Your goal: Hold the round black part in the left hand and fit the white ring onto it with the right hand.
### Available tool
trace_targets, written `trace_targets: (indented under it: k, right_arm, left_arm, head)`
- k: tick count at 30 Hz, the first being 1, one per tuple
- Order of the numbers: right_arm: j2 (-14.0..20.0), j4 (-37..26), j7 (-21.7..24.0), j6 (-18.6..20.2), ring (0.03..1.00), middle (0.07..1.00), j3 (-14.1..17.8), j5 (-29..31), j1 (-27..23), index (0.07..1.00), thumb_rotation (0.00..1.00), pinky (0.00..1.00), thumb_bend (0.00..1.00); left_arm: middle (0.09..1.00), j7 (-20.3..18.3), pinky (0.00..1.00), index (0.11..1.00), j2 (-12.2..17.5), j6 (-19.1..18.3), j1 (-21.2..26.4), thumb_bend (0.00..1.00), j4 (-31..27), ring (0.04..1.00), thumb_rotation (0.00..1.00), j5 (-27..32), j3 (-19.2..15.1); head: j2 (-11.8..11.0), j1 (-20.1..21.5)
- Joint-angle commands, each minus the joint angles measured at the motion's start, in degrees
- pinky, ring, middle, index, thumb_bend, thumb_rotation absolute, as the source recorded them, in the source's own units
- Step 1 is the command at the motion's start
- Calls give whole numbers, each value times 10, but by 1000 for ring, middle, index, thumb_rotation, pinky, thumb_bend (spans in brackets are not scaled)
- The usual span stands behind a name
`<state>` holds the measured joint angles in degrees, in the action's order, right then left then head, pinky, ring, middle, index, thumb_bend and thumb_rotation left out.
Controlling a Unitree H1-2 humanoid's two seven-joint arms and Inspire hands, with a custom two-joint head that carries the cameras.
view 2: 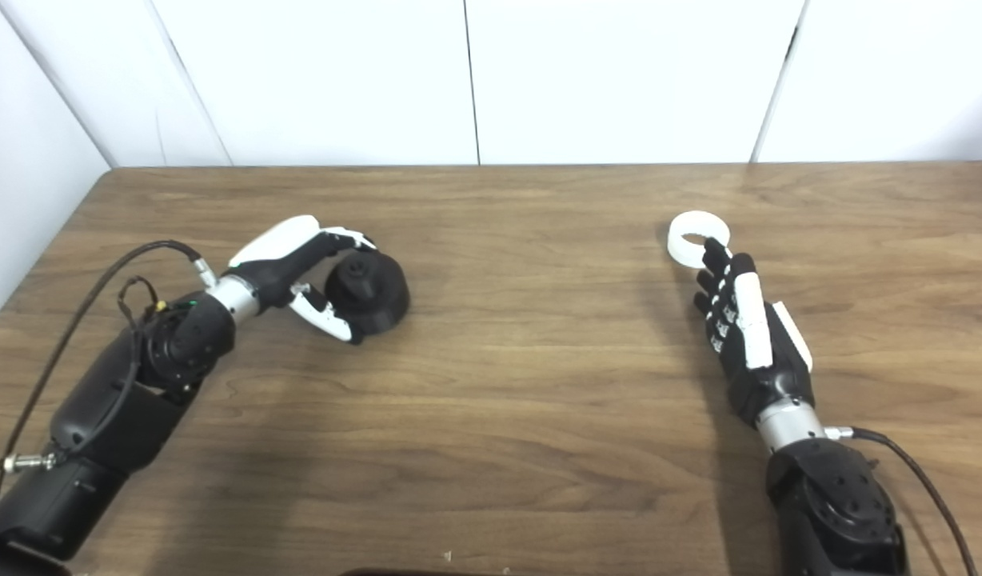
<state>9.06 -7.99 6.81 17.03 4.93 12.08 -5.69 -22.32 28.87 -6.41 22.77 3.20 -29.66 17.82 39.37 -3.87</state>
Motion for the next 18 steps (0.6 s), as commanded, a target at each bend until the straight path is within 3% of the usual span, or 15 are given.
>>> trace_targets:
  k: [1, 11, 18]
  right_arm:
    - [-3, -13, 3, -1, 1000, 1000, -2, 3, -14, 977, 1000, 1000, 599]
    - [-3, -13, 4, 0, 1000, 1000, -8, 2, -15, 981, 1000, 1000, 607]
    - [-6, -18, 0, 3, 1000, 1000, -10, 0, -16, 979, 1000, 1000, 600]
  left_arm:
    - [896, -7, 858, 495, 2, 1, 12, 523, -30, 955, 74, -6, 1]
    - [902, -47, 854, 496, -20, -6, -14, 522, -105, 966, 76, -12, 25]
    - [906, -55, 854, 496, -43, 11, -41, 521, -133, 970, 80, -18, 44]
  head:
    - [1, 0]
    - [4, 2]
    - [7, 6]
